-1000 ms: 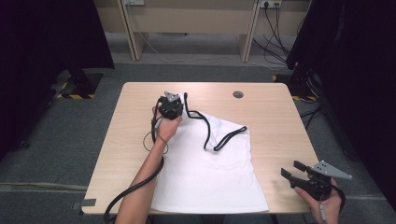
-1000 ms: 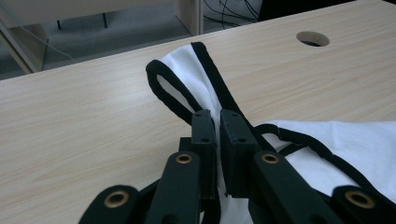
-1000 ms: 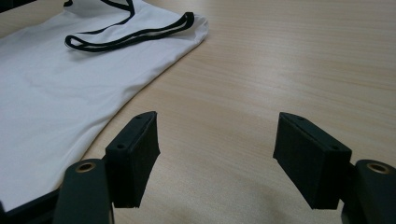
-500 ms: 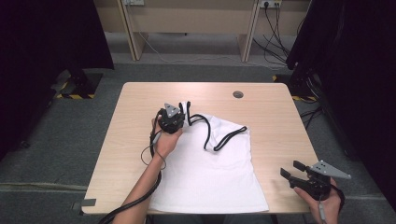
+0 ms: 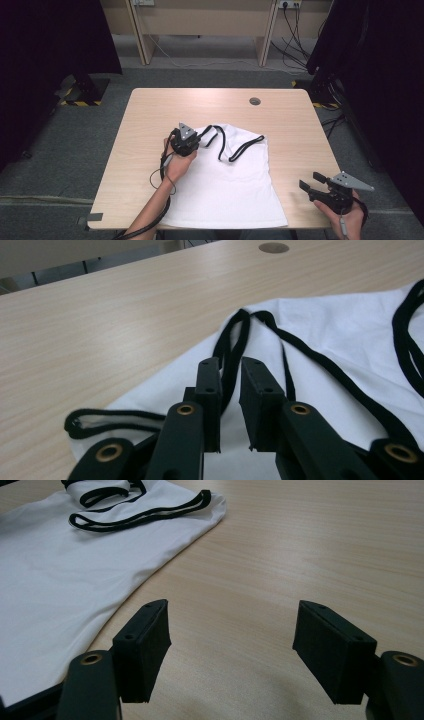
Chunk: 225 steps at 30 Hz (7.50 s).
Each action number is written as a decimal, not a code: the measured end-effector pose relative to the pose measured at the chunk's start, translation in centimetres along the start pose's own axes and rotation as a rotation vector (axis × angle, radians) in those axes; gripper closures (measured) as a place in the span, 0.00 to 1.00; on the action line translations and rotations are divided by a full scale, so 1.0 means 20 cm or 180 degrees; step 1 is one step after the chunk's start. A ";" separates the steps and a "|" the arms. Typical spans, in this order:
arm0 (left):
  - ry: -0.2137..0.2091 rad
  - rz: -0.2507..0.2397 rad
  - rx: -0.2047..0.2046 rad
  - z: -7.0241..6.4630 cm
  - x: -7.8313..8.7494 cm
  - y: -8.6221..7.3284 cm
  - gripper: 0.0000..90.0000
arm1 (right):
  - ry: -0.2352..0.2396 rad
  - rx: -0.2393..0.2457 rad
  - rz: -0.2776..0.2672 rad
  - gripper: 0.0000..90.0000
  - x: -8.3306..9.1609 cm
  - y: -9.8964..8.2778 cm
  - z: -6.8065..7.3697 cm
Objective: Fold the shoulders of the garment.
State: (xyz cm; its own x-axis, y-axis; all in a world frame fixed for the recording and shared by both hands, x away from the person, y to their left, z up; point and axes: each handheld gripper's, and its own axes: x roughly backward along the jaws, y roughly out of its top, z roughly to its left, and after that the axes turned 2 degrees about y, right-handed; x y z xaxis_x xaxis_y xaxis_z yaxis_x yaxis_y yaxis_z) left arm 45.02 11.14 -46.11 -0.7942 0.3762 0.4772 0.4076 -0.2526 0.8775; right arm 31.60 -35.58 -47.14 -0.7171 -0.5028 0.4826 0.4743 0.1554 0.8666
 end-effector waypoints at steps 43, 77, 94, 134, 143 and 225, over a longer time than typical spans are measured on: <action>-0.0432 0.0836 -0.0657 -0.06 -0.34 0.29 0.62 | 0.0015 0.0007 0.0028 0.34 -0.01 0.00 0.00; -0.0476 0.0189 -0.0454 -0.04 -0.02 0.19 0.92 | 0.0008 0.0021 0.0042 0.34 -0.01 0.00 0.01; -0.0727 0.0398 -0.0663 -0.02 0.26 -0.07 0.61 | 0.0181 0.0244 0.0197 0.35 -0.09 0.09 0.09; -0.0781 0.0857 -0.1393 -0.15 0.09 0.04 0.90 | 0.0953 0.1576 0.0977 0.93 -0.91 0.51 0.61; -0.0756 0.0655 -0.1319 -0.13 0.16 0.06 0.91 | 0.1075 0.1387 0.0725 0.93 -0.80 0.55 0.54; -0.0898 0.1140 -0.1526 -0.19 0.18 0.05 0.97 | 0.1095 0.1309 0.1018 0.69 -0.90 0.43 0.56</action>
State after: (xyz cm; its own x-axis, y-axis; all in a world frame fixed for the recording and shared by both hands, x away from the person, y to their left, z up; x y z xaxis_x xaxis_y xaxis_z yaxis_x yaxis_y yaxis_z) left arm 40.81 8.80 -43.66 -0.4717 0.3979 0.7869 0.3270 -0.7499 0.5751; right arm 42.89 -15.64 -46.97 -0.3340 -0.6117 0.7171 0.3539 0.6238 0.6969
